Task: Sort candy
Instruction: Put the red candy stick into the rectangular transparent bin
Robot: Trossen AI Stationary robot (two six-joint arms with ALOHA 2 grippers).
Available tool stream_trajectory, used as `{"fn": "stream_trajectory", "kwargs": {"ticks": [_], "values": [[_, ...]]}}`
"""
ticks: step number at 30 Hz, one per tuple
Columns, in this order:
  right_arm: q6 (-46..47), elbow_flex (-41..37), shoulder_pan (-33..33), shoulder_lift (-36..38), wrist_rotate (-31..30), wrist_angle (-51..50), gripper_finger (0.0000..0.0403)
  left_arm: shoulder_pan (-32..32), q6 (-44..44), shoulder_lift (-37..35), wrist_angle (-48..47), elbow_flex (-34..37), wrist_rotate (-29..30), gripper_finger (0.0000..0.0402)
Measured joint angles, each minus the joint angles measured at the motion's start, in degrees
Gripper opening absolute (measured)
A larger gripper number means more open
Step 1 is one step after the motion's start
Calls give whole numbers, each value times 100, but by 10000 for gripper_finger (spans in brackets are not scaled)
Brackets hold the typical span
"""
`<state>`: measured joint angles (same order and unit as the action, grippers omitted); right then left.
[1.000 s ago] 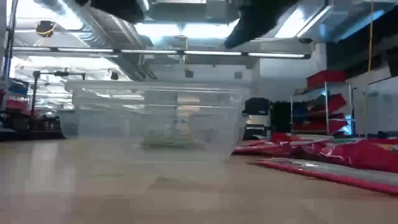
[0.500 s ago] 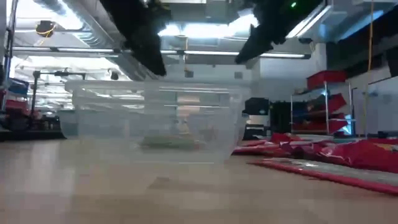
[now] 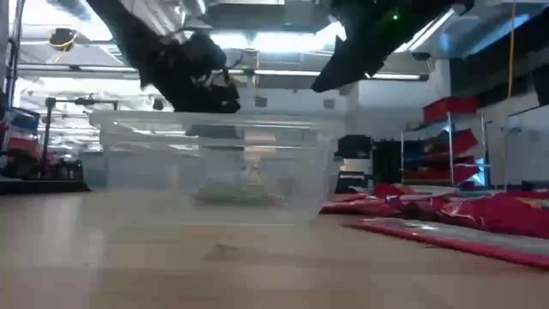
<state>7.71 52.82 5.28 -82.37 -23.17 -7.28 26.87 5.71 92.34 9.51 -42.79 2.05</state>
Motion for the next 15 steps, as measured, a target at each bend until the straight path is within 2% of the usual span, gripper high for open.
{"fn": "stream_trajectory", "kwargs": {"ticks": [4,7,11,15], "values": [[233,0,47,0,220,-6,127,131,-295,499,582,-103,-221,143],[245,0,149,0,202,21,127,113,-619,824,843,-153,-179,143],[248,0,309,0,136,16,127,138,-577,1040,709,-158,142,143],[251,2,460,0,8,17,127,140,-550,1047,723,-188,225,143]]}}
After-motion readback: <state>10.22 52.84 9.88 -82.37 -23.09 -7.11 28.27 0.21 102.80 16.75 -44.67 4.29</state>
